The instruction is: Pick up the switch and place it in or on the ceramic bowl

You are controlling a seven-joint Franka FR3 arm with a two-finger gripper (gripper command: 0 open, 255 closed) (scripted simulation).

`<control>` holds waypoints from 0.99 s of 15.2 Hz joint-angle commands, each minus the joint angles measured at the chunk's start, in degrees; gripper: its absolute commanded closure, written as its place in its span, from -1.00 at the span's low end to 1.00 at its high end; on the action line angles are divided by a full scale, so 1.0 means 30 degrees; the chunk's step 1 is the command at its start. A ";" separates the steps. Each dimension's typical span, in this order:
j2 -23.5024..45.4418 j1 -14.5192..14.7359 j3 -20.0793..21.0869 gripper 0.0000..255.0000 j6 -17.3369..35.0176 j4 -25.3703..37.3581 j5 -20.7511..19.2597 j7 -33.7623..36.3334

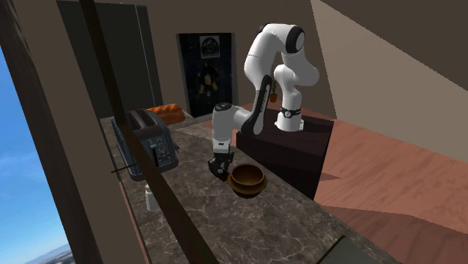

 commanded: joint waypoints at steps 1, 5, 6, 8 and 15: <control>0.0001 0.0000 0.0000 1.00 -0.0001 -0.0002 0.0000 0.0000; 0.0025 -0.0005 0.0005 1.00 0.0004 0.0017 0.0003 -0.0002; 0.0032 -0.0006 0.0006 1.00 0.0006 0.0022 0.0004 -0.0002; 0.0031 -0.0027 0.0006 1.00 0.0005 0.0022 0.0004 -0.0024; -0.1455 0.0301 -0.0374 1.00 -0.0988 -0.0476 -0.0292 0.0154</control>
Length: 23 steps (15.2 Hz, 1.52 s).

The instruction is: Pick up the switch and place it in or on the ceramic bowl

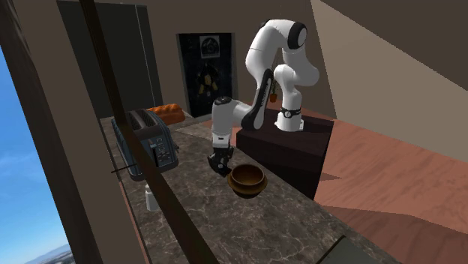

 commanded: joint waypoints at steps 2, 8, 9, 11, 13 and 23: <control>-0.0749 0.0139 -0.0190 1.00 -0.0501 -0.0252 -0.0164 0.0070; -0.2132 0.0423 -0.0552 1.00 -0.1601 -0.0531 -0.0535 0.0270; -0.2357 0.0468 -0.0609 1.00 -0.1791 -0.0562 -0.0601 0.0306; -0.2799 0.0555 -0.0721 1.00 -0.2179 -0.0613 -0.0735 0.0380; -0.3234 0.0638 -0.0826 1.00 -0.2574 -0.0647 -0.0873 0.0455; -0.5275 0.0976 -0.1259 1.00 -0.4654 -0.0565 -0.1567 0.0831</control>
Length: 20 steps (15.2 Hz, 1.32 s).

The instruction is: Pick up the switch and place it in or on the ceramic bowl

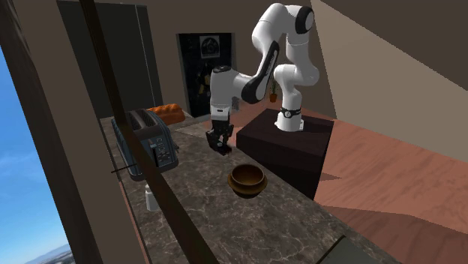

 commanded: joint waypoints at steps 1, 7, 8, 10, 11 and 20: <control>-0.0431 0.0072 -0.0078 1.00 -0.0473 0.0050 -0.0154 0.0094; -0.0871 0.1069 0.0229 1.00 -0.1077 0.0179 -0.0510 0.1625; -0.0852 0.1373 0.0361 1.00 -0.1134 0.0239 -0.0570 0.2102; -0.0768 0.1971 0.0630 1.00 -0.1271 0.0424 -0.0678 0.3042; -0.0703 0.2267 0.0764 1.00 -0.1351 0.0550 -0.0723 0.3504; 0.0652 0.3840 0.1589 1.00 -0.1110 0.1544 -0.0775 0.5978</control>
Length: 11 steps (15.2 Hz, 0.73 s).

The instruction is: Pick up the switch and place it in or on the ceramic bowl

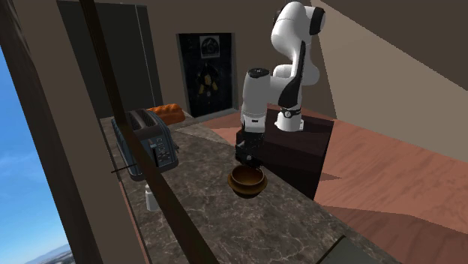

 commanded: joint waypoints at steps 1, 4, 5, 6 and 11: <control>0.0305 -0.0014 0.0034 1.00 0.0474 -0.0166 0.0058 0.0004; 0.0870 -0.0067 0.0098 1.00 0.1090 -0.0222 0.0166 -0.0037; 0.1063 -0.0085 0.0121 1.00 0.1292 -0.0233 0.0202 -0.0051; 0.1255 -0.0104 0.0144 1.00 0.1496 -0.0246 0.0238 -0.0065; 0.1996 -0.0180 0.0238 1.00 0.2213 -0.0227 0.0372 -0.0116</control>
